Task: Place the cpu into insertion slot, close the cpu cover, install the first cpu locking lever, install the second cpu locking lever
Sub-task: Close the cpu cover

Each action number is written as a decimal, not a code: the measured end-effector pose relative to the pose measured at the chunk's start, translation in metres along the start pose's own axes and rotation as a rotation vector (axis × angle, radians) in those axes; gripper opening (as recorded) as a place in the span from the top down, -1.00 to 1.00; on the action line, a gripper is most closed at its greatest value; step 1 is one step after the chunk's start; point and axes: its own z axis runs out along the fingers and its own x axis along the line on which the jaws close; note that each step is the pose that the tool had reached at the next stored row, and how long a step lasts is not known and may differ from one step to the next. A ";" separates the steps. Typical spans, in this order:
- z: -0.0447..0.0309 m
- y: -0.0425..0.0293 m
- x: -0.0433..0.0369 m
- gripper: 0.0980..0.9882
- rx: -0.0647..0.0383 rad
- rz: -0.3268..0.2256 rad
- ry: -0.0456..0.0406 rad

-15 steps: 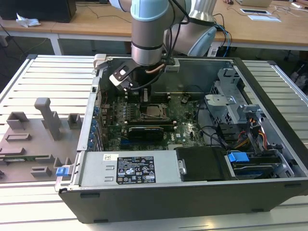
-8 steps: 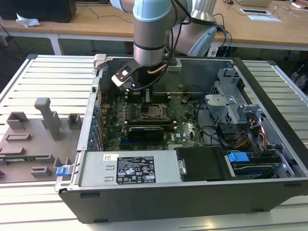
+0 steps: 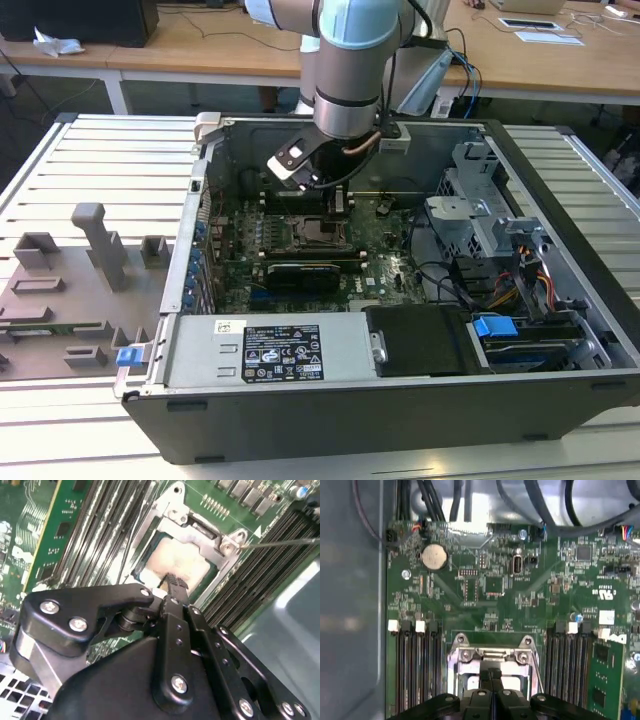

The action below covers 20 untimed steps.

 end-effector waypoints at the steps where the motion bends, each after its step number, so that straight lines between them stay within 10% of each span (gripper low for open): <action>1: -0.0082 -0.0002 -0.0001 0.98 0.000 0.000 -0.0002; 20: -0.0654 -0.0013 -0.0006 0.98 0.000 0.000 -0.0030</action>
